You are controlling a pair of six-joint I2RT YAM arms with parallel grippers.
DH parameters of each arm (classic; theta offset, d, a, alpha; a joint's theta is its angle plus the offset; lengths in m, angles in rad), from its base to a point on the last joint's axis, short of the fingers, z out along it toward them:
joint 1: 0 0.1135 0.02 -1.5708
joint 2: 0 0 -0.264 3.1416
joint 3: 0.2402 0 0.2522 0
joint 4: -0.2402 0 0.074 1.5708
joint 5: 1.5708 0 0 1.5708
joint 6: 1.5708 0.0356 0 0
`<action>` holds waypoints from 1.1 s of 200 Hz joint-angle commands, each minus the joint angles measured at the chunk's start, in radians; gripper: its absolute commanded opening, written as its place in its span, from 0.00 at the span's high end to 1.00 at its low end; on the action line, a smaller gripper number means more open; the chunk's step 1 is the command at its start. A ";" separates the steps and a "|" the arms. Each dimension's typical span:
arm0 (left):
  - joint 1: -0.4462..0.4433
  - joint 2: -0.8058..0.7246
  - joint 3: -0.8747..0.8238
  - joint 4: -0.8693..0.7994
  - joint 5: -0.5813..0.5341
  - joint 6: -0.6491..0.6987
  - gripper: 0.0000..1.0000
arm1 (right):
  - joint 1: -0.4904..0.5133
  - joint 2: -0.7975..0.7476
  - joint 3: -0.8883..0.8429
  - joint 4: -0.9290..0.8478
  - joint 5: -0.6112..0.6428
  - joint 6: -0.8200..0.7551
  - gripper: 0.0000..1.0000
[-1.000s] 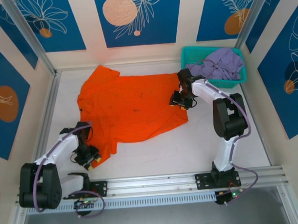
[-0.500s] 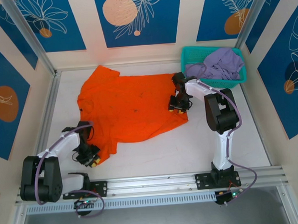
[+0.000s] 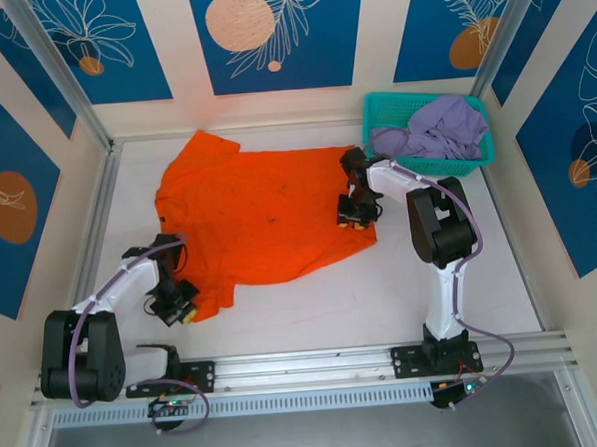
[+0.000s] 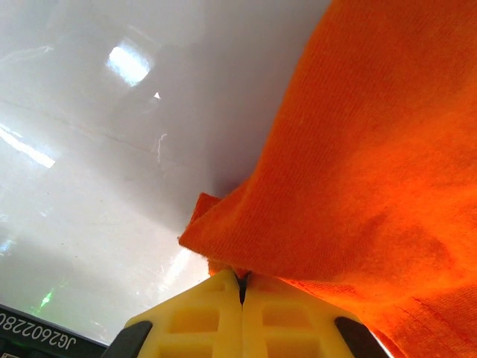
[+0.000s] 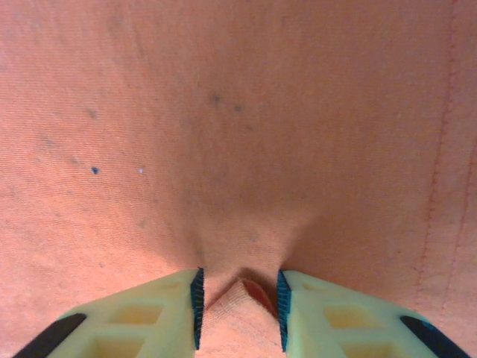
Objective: Fold and stack the t-shirts
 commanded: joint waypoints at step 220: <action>-0.036 -0.035 0.154 -0.269 -0.065 0.081 1.00 | -0.045 -0.615 -0.641 0.117 -0.122 0.149 1.00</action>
